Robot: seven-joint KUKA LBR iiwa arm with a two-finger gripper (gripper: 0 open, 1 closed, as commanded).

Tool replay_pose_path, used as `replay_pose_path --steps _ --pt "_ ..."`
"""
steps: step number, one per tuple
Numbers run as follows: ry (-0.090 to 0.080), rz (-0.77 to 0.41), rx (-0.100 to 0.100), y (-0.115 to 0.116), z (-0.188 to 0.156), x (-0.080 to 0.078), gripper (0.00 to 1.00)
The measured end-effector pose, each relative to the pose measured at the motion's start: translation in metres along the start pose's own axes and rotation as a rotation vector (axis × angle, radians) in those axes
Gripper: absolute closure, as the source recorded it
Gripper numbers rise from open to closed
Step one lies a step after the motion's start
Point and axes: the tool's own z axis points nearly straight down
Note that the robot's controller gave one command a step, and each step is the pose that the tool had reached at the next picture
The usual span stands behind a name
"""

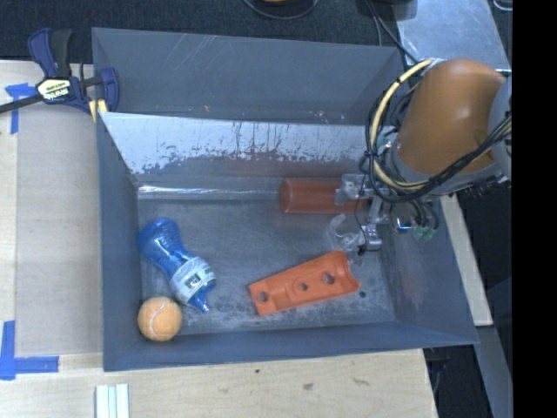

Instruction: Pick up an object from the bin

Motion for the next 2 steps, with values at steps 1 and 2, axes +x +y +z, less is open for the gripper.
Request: replay_pose_path --steps 1,2 --pt "-0.008 -0.002 0.001 0.000 -0.005 -0.001 0.00" --pt "-0.008 -0.069 0.001 0.017 0.102 0.004 0.00"
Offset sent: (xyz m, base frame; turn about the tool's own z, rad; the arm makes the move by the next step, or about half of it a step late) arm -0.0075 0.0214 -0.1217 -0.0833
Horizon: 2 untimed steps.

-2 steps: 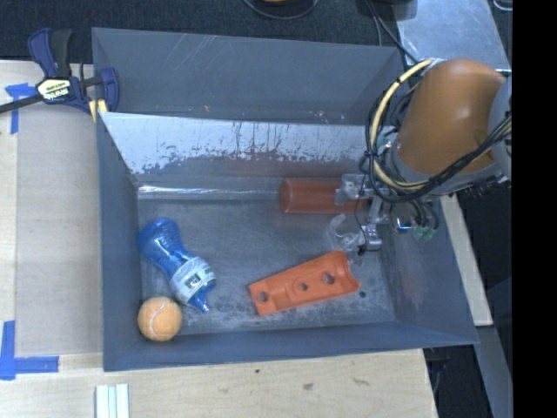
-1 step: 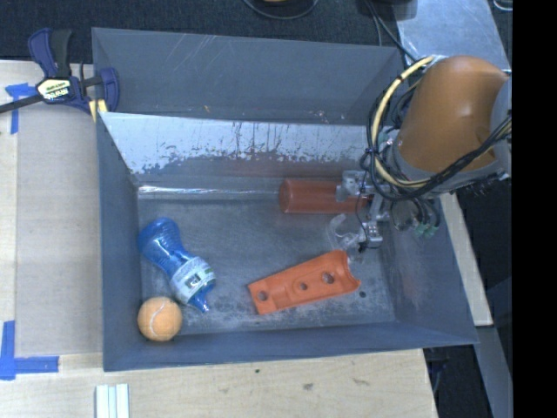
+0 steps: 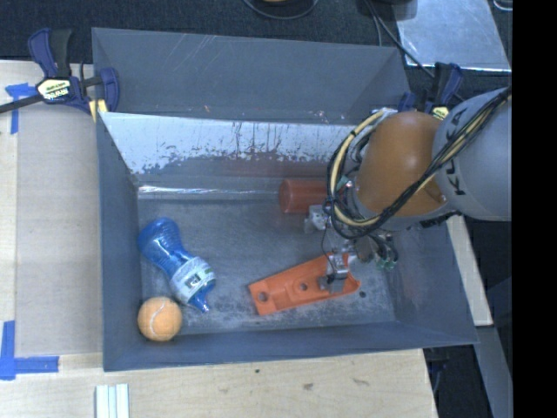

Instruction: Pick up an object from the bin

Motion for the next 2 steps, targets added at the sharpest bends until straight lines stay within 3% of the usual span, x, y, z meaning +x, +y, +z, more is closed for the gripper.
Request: replay_pose_path --steps 1,2 --pt "-0.003 -0.024 0.000 -0.0054 0.0187 0.0252 0.00" --pt "-0.001 -0.120 0.000 0.0000 0.0182 0.0294 1.00"
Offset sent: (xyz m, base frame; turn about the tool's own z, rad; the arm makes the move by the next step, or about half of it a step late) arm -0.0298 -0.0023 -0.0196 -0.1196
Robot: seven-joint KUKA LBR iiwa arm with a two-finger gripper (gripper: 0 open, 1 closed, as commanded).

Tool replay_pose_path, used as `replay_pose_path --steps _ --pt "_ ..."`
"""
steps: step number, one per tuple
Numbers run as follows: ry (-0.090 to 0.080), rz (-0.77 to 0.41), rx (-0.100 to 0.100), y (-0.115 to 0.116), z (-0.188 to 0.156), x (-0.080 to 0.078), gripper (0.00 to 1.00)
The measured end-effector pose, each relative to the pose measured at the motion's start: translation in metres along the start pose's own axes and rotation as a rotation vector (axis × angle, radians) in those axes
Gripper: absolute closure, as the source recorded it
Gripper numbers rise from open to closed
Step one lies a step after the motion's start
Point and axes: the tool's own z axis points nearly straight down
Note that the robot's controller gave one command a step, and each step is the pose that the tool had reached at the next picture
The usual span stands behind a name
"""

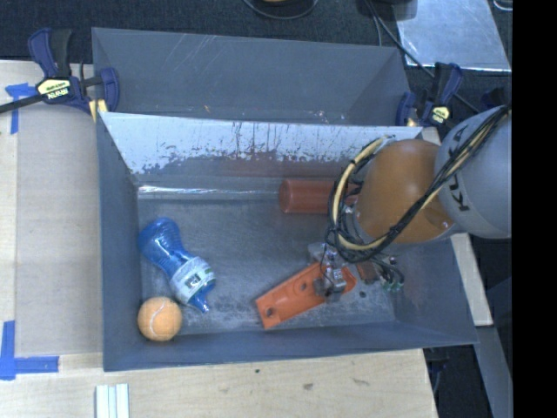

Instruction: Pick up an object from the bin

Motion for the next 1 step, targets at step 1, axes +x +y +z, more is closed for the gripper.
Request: replay_pose_path --steps 1 --pt "0.000 -0.001 0.000 0.0000 0.0000 0.0000 1.00"
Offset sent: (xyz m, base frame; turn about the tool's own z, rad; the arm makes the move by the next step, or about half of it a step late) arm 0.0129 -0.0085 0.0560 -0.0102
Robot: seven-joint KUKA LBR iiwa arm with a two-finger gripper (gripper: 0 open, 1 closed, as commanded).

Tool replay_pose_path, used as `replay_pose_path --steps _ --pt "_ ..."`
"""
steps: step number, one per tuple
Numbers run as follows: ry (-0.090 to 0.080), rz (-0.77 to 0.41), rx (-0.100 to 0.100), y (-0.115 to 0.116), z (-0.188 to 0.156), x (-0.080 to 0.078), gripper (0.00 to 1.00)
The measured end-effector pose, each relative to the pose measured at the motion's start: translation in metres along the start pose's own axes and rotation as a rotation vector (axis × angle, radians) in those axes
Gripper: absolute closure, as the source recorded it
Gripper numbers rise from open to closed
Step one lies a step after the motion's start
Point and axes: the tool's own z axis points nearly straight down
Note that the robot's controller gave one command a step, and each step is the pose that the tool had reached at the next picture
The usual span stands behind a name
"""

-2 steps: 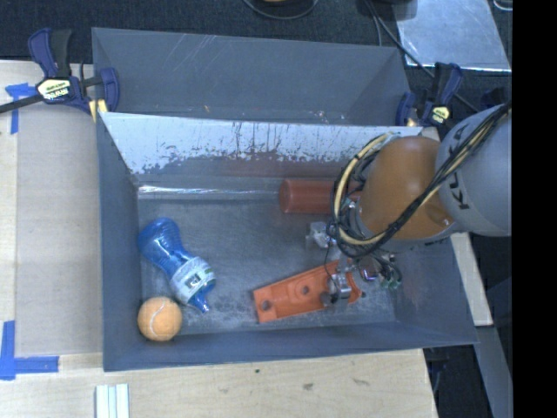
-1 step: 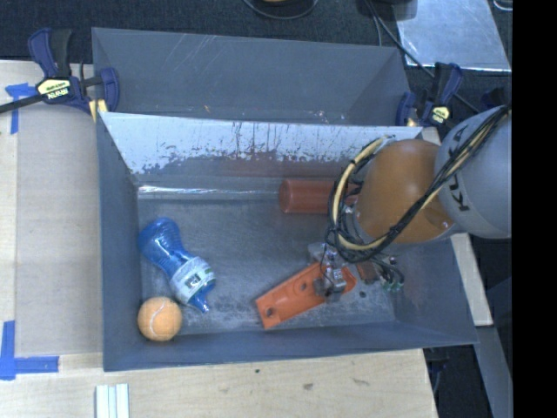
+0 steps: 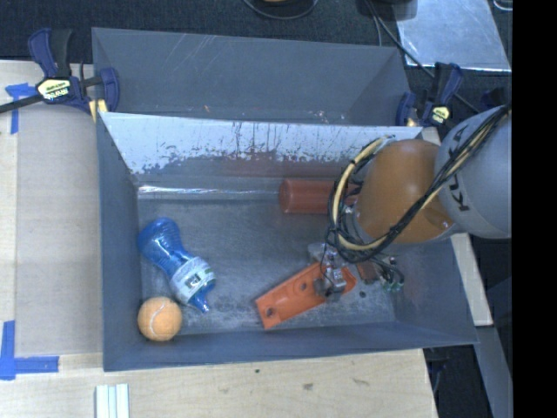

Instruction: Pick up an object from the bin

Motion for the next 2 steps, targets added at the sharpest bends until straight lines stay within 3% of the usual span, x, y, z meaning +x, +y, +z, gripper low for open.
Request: replay_pose_path --steps 1,2 --pt "-0.009 -0.007 0.003 -0.012 -0.059 -0.014 1.00" --pt "-0.003 -0.003 0.000 0.013 -0.163 -0.022 1.00"
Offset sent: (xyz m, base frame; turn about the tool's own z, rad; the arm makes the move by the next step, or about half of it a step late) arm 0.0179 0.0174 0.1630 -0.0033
